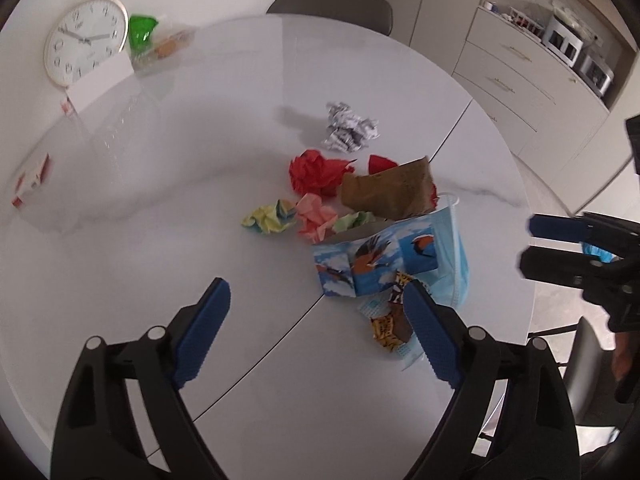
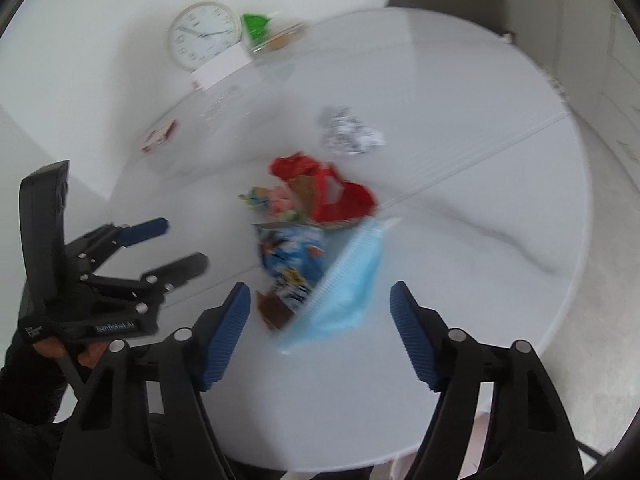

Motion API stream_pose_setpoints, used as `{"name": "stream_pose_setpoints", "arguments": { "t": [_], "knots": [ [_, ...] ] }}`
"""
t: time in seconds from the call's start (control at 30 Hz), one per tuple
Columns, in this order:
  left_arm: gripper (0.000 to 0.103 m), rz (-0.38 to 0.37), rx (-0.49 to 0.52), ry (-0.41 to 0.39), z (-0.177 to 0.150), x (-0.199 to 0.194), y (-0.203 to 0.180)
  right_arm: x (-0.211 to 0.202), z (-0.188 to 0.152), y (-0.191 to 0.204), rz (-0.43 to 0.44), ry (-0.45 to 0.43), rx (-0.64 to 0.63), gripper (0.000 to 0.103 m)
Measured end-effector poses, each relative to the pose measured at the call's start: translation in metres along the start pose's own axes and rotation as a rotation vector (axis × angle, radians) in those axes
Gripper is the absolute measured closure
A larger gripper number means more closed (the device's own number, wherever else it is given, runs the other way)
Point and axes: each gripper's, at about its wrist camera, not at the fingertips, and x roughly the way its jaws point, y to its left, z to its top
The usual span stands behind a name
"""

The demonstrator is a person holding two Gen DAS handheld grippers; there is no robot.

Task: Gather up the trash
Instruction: 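Move both tools back over the remaining trash on the table, then grasp the printed snack wrapper with the left tool while the right tool grasps the paper box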

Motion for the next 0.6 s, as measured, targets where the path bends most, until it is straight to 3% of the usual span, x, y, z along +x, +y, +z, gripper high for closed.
{"name": "stream_pose_setpoints", "arguments": {
  "t": [0.17, 0.37, 0.6],
  "knots": [
    [0.018, -0.017, -0.017, 0.039, -0.006, 0.016, 0.008, 0.031, 0.015, 0.006, 0.039, 0.046, -0.033, 0.034],
    [0.019, -0.058, -0.038, 0.074, -0.015, 0.03, 0.01, 0.059, 0.021, 0.0, 0.065, 0.108, -0.019, 0.045],
    [0.028, -0.13, 0.023, 0.102, -0.025, 0.043, -0.004, 0.076, 0.023, -0.004, 0.074, 0.153, -0.003, 0.059]
  ]
}}
